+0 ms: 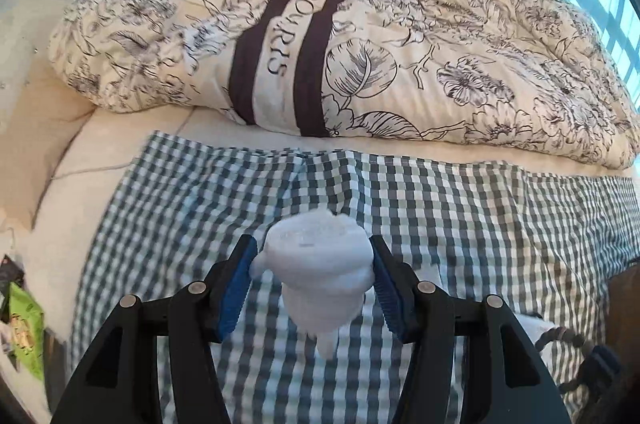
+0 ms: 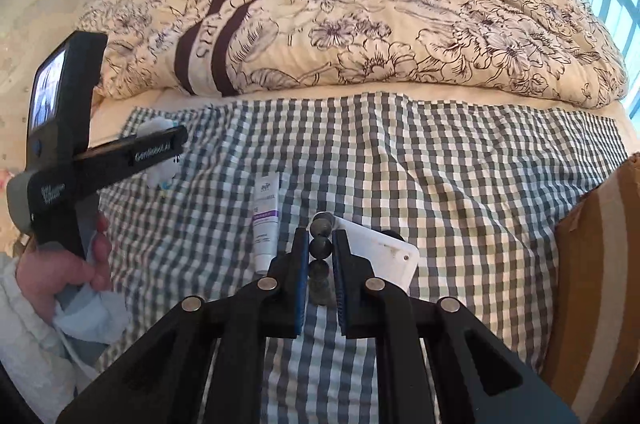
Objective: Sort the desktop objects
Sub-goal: 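Carry the bear figurine and bead bracelet over the cardboard box, then open both tools to drop the figurine and bracelet into the box, then move both tools back over the white tube and phone stand, then grasp the white BOP tube with the left tool while the right tool grasps the white phone stand, then carry the white tube and phone stand over the cardboard box, then open both tools to drop the tube and phone stand into the box, then move the right tool back over the black hair tie on the cloth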
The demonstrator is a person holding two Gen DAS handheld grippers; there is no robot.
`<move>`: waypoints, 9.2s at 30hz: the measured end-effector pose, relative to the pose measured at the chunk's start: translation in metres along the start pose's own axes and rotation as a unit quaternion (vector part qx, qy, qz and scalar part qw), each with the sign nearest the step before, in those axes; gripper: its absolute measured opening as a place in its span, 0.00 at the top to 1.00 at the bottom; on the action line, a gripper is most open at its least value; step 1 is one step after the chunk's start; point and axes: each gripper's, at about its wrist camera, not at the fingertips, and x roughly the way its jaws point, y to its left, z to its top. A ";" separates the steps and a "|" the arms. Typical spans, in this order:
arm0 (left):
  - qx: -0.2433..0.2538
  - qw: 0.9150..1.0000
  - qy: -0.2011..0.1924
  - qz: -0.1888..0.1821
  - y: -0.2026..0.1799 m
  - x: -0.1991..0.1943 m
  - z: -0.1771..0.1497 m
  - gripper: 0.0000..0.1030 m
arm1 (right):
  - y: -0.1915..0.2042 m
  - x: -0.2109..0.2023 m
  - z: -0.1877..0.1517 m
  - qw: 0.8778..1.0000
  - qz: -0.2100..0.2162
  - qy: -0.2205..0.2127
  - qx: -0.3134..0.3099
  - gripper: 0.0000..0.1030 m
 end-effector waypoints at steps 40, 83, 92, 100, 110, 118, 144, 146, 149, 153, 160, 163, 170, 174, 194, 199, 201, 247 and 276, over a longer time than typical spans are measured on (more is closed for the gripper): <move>0.240 0.939 -0.005 -0.248 -0.394 -0.200 -0.097 0.42 | -0.312 -0.215 -0.080 0.971 -0.156 -0.029 0.179 0.89; -0.025 0.996 0.082 0.013 -0.045 -0.029 -0.070 0.02 | -0.075 -0.063 -0.013 1.000 0.006 0.008 0.001 0.31; -0.037 0.994 0.105 -0.010 -0.066 0.031 -0.066 0.02 | -0.085 -0.004 -0.010 0.998 0.004 0.062 -0.017 0.31; -0.029 0.993 0.116 -0.008 -0.080 0.065 -0.063 0.02 | -0.087 0.024 -0.003 0.996 0.015 0.083 -0.022 0.31; 0.011 0.993 0.101 -0.059 -0.099 0.064 -0.062 0.72 | -0.073 0.054 -0.002 0.994 0.023 0.102 -0.045 0.31; -0.004 0.994 0.098 -0.050 -0.075 0.044 -0.056 0.72 | -0.064 0.073 -0.008 0.987 0.054 0.138 -0.068 0.27; -0.030 0.994 0.104 -0.010 -0.019 0.028 -0.061 0.72 | -0.041 0.111 -0.018 0.977 -0.003 0.120 -0.174 0.37; -0.031 0.994 0.105 -0.008 -0.018 0.027 -0.062 0.72 | -0.039 0.106 -0.020 0.979 -0.005 0.116 -0.167 0.42; -0.028 0.994 0.106 -0.007 -0.017 0.023 -0.064 0.72 | -0.038 0.096 -0.017 0.983 0.003 0.110 -0.146 0.45; -0.030 0.994 0.105 -0.009 -0.013 0.016 -0.065 0.72 | -0.029 0.078 -0.018 0.985 0.012 0.100 -0.140 0.45; -0.032 0.995 0.095 -0.005 -0.004 0.003 -0.066 0.72 | -0.006 0.063 -0.045 0.980 0.039 0.120 -0.155 0.45; -0.034 0.995 0.096 -0.006 0.000 0.004 -0.070 0.72 | 0.000 0.068 -0.065 0.976 0.044 0.142 -0.156 0.44; -0.023 0.994 0.108 -0.021 -0.002 0.013 -0.083 0.71 | 0.011 0.074 -0.079 0.976 0.025 0.146 -0.160 0.39; -0.022 0.994 0.109 -0.022 -0.003 0.017 -0.084 0.69 | 0.019 0.072 -0.070 0.980 0.020 0.124 -0.152 0.39; -0.042 0.993 0.108 -0.026 -0.008 0.065 -0.080 0.62 | 0.008 0.089 -0.047 0.989 0.044 0.119 -0.082 0.67; -0.049 0.992 0.112 -0.034 0.000 0.059 -0.078 0.72 | -0.002 0.080 -0.042 0.990 0.054 0.115 -0.066 0.72; -0.049 0.992 0.109 -0.031 0.003 0.052 -0.079 0.72 | -0.006 0.075 -0.041 0.990 0.055 0.112 -0.059 0.73; 0.243 0.934 -0.001 -0.262 -0.379 -0.201 -0.077 0.71 | -0.295 -0.207 -0.076 0.972 -0.095 -0.022 0.214 0.76; 0.104 0.993 -0.010 -0.060 -0.177 -0.138 -0.019 0.08 | -0.226 -0.168 -0.031 0.982 -0.070 -0.051 0.168 0.40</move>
